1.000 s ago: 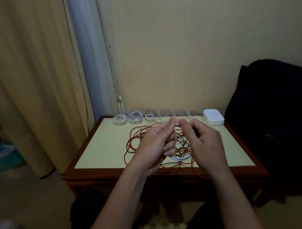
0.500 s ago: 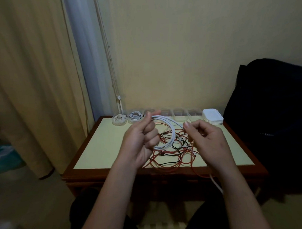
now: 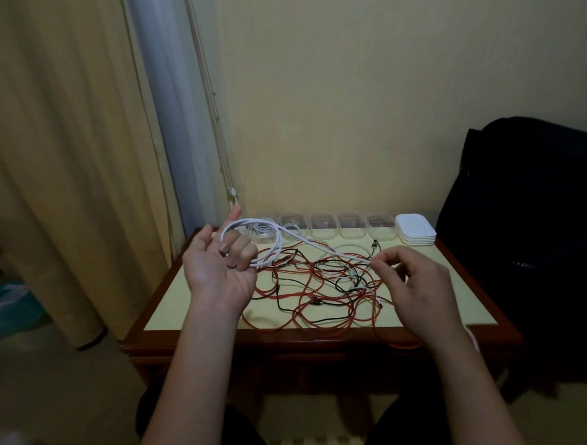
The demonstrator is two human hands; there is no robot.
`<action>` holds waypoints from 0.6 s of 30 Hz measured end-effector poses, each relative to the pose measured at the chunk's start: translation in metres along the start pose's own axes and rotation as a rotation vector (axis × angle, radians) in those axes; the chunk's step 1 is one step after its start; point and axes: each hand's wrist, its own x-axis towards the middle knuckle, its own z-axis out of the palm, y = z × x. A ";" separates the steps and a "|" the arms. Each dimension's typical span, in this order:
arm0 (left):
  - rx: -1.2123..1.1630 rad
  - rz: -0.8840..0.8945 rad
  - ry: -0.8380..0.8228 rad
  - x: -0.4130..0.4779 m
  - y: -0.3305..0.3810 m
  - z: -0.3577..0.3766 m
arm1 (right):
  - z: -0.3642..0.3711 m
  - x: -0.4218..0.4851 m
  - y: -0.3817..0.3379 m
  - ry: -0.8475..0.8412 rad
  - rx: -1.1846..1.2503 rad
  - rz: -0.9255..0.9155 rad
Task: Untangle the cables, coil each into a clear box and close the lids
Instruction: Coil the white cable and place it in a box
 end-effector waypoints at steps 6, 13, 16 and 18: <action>0.238 0.176 -0.048 0.000 -0.008 0.004 | 0.005 0.001 0.003 -0.012 -0.115 -0.140; 1.060 0.373 -0.232 -0.017 -0.036 0.008 | 0.008 0.001 -0.013 0.001 -0.053 -0.208; 1.196 0.285 -0.363 -0.021 -0.049 0.007 | 0.012 -0.001 -0.025 -0.014 0.025 -0.215; 1.232 0.179 -0.432 -0.023 -0.056 0.005 | 0.013 0.000 -0.031 -0.012 0.060 -0.209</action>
